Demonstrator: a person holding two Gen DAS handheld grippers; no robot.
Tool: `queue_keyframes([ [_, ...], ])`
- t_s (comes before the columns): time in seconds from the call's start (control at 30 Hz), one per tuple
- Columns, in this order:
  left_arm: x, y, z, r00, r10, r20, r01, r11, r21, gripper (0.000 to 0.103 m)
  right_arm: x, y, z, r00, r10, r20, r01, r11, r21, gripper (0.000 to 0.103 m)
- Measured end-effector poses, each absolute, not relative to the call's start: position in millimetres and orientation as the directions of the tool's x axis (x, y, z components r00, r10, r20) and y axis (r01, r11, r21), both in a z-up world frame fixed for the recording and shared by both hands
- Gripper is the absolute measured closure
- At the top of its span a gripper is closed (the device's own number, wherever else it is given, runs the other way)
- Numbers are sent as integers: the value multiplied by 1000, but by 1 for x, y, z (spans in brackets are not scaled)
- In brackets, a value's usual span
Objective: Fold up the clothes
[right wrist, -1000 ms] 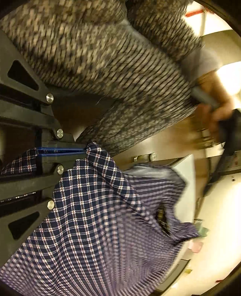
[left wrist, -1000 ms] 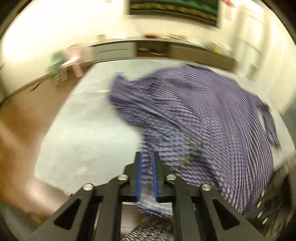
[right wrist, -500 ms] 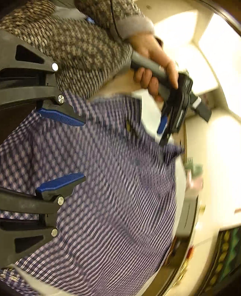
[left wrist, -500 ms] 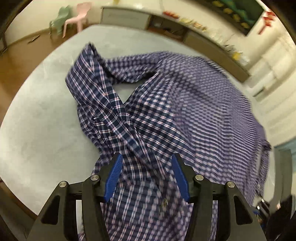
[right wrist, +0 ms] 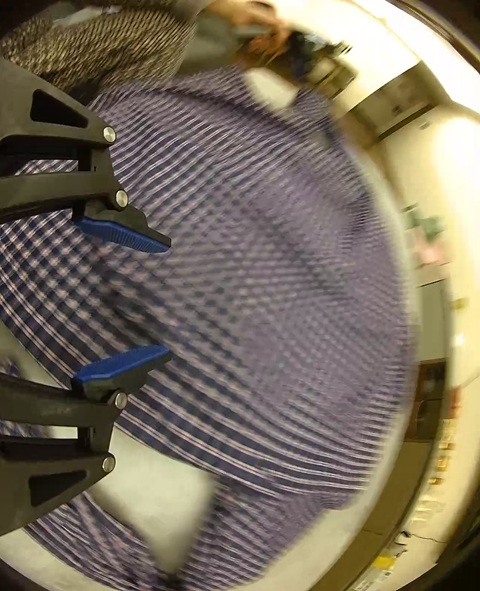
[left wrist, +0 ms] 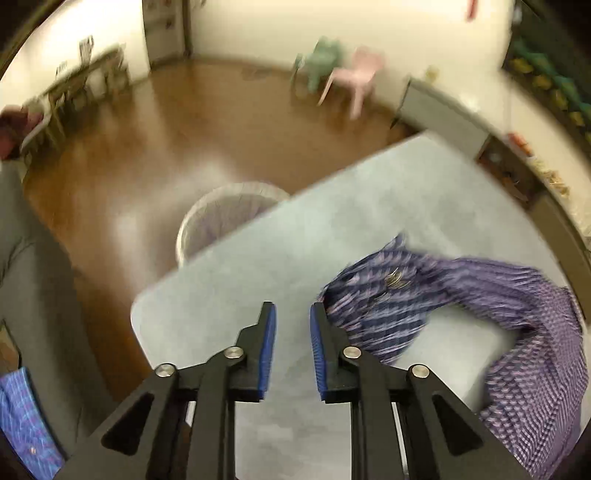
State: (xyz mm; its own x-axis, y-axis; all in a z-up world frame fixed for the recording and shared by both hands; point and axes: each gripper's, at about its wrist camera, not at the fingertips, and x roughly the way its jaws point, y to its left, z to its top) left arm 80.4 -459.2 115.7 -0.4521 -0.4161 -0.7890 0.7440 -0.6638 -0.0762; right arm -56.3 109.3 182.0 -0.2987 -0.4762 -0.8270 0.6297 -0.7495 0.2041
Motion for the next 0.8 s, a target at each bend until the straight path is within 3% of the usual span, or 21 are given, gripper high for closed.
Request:
queue_keyframes([
  [0.1, 36, -367, 139, -611, -223, -759, 405, -913, -57, 82, -99, 147, 207, -472, -380, -795, 498, -859, 115, 47],
  [0.17, 5, -295, 135, -596, -59, -801, 132, -991, -25, 80, -133, 177, 206, -521, -267, -811, 365, -928, 71, 47],
  [0.23, -16, -225, 118, -538, -10, -843, -87, -994, 67, 80, -161, 199, 185, -501, -162, -850, 278, -960, 19, 48],
  [0.33, -28, -170, 82, -408, 30, -913, -217, -974, 65, 81, -192, 224, 153, -441, -45, -896, 235, -970, -67, 56],
  [0.4, -28, -146, 63, -393, 52, -918, -248, -967, 51, 85, -210, 243, 148, -455, -45, -889, 240, -968, -73, 56],
  [0.5, -28, -107, 41, -316, 174, -933, -389, -921, -40, 84, -240, 264, 145, -547, 198, -813, 155, -931, -331, 56],
  [0.57, -38, -100, 36, -326, 192, -926, -416, -908, -42, 82, -255, 274, 140, -583, 331, -742, 101, -877, -471, 56],
  [0.63, -64, -120, 50, -433, 212, -876, -363, -931, -46, 82, -261, 279, 146, -586, 343, -734, 76, -879, -471, 56],
  [0.8, -194, -200, 51, -565, 14, -825, -24, -1000, -1, 82, -252, 233, 210, -713, 81, -697, 161, -948, -275, 56],
])
